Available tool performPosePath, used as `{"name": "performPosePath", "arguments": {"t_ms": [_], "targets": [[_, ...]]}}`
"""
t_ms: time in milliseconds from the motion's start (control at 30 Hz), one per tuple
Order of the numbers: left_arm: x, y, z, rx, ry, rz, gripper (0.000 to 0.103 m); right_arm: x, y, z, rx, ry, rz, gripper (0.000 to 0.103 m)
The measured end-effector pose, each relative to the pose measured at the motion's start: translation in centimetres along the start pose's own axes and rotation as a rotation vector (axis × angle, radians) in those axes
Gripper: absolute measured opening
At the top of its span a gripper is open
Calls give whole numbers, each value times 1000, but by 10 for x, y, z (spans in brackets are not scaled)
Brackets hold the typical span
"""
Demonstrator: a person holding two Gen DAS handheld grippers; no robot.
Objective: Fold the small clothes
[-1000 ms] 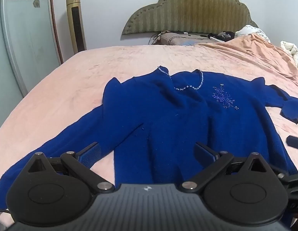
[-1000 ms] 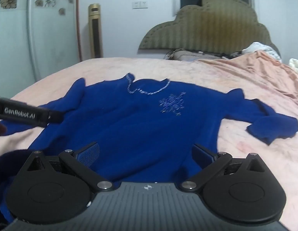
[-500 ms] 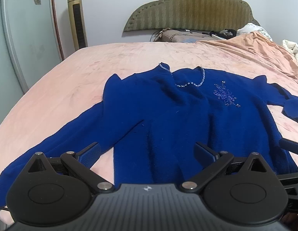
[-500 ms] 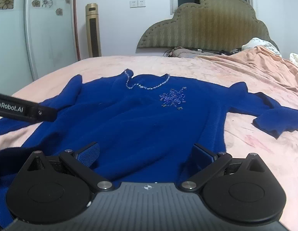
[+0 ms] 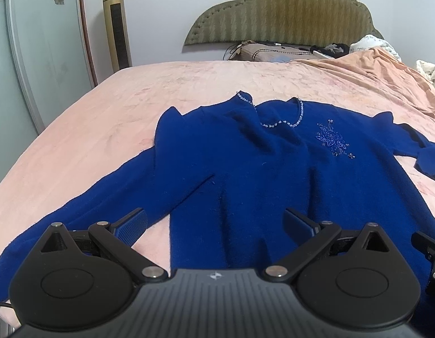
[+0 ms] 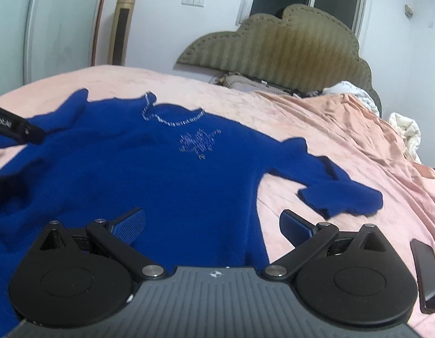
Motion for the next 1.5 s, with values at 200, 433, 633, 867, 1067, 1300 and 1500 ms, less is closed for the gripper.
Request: {"name": "performPosePath", "arguments": {"t_ms": [200, 433, 633, 867, 1067, 1300, 1500], "targets": [[-1, -1, -1, -15, 12, 5, 103, -7, -7, 6, 36, 4, 35, 103], [-1, -1, -1, -11, 12, 1, 103, -7, -9, -1, 18, -11, 57, 103], [-1, -2, -4, -23, 8, 3, 103, -5, -8, 8, 67, 9, 50, 103], [-2, -4, -7, -33, 19, 8, 103, 5, 6, 15, 35, 64, 15, 103], [-3, -4, -6, -31, 22, 12, 103, 6, 9, 24, 32, 91, 14, 103], [-5, -4, -6, -34, 22, 21, 103, 6, 9, 25, 22, 96, 11, 103], [-6, -4, -7, -41, 18, 24, 103, 4, 9, 24, 23, 91, -4, 103]]}}
Point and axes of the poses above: each gripper's, at about its wrist camera, not at the fingertips, and x roughly against the way its jaws point, z to its left, y to its top, the point moved 7 cm from there along -x, roughly the way its jaws point, and after that the axes turned 7 degrees about -y, right-handed, at the moved point
